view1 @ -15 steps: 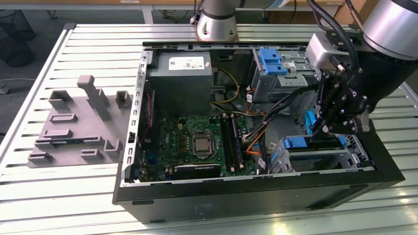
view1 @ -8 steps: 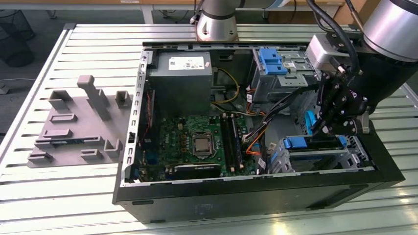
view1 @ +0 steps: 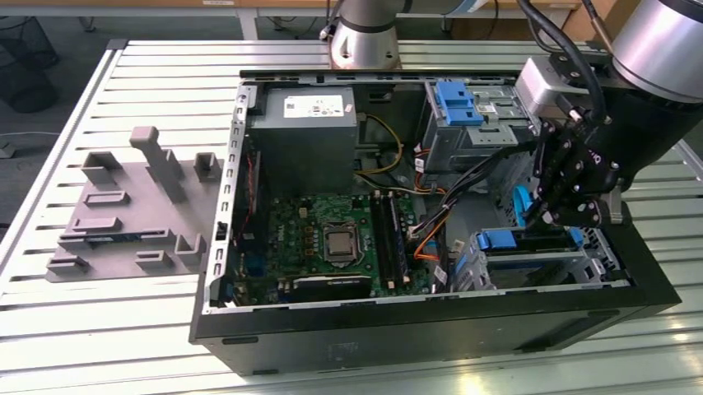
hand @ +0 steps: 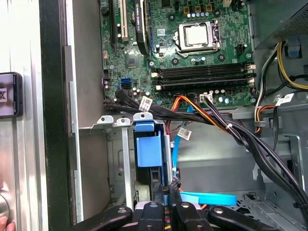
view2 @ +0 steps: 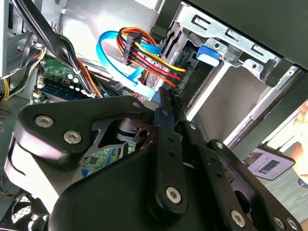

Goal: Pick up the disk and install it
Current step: 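Insert the second disk wire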

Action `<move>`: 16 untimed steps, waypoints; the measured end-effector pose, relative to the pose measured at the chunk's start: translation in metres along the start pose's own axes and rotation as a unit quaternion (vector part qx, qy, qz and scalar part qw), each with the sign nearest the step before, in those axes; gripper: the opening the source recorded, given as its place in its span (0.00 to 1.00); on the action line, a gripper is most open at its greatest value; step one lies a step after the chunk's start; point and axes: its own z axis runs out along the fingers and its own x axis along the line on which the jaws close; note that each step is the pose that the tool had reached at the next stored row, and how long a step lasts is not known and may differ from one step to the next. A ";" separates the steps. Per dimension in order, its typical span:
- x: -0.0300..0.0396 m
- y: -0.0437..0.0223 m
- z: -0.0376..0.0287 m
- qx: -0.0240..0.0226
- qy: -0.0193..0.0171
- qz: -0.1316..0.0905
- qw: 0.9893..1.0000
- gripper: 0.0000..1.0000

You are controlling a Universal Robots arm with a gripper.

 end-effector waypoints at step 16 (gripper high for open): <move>0.0059 -0.0017 0.0011 -0.001 -0.006 0.000 1.000 0.16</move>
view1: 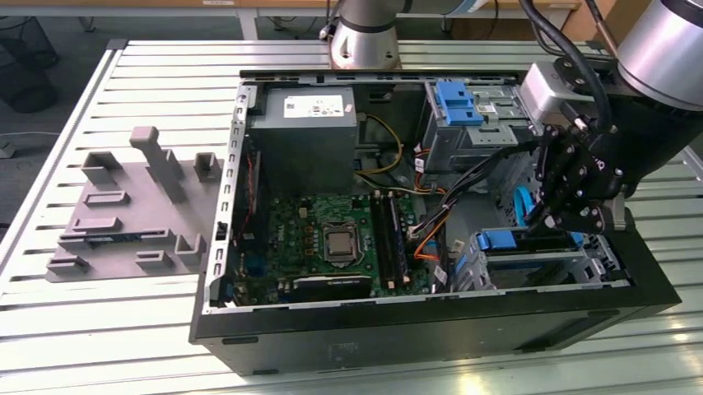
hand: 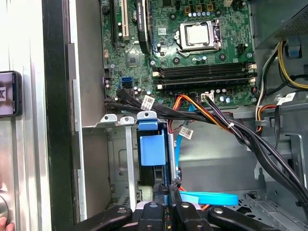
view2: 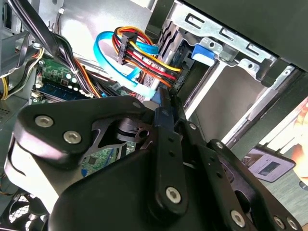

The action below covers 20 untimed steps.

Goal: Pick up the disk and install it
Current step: 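Insert the second disk wire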

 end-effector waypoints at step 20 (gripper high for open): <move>0.0037 -0.0004 -0.0018 0.000 0.000 0.000 1.000 0.24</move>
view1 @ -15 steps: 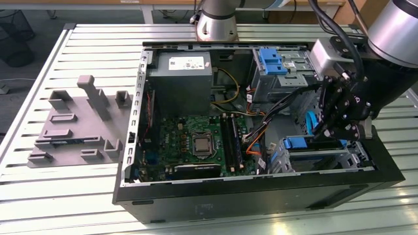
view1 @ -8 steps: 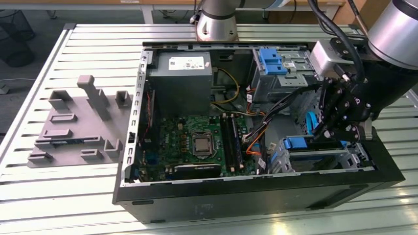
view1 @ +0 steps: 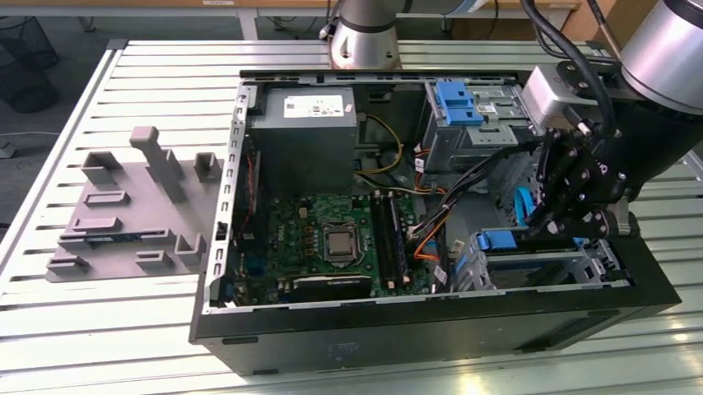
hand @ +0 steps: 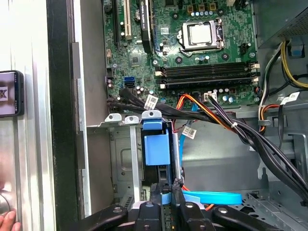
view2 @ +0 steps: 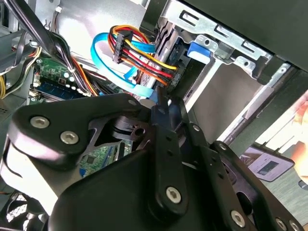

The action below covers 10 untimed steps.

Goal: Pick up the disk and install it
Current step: 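Insert the second disk wire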

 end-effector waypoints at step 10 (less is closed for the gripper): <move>0.0003 0.0004 -0.0068 0.000 0.000 0.000 1.000 0.15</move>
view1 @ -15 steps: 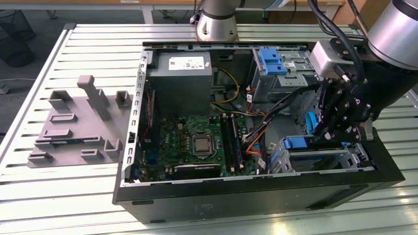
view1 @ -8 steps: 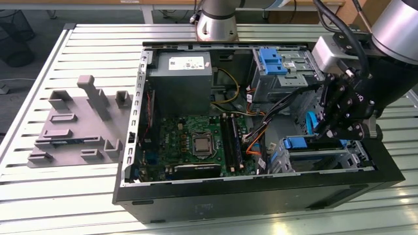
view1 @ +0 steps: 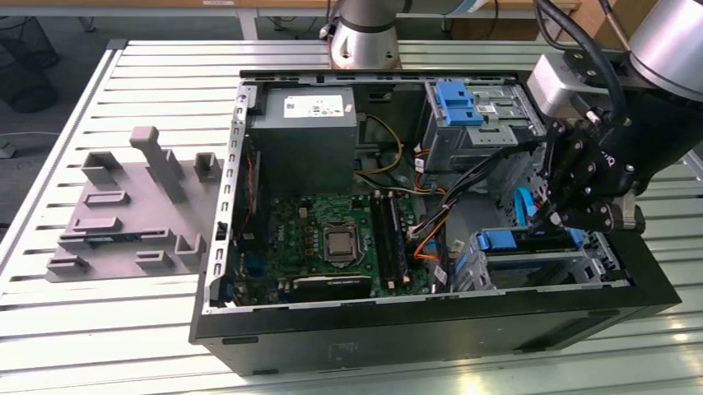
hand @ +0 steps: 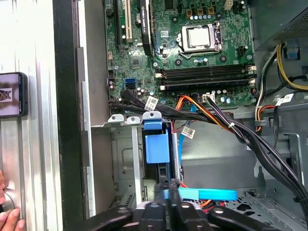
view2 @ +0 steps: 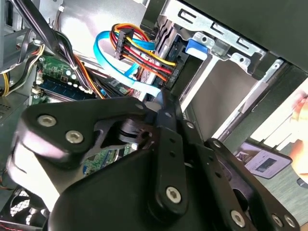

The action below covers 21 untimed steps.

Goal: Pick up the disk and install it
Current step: 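Insert the second disk wire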

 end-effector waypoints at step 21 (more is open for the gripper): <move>0.0002 0.0002 -0.0032 0.002 0.000 0.000 1.000 0.11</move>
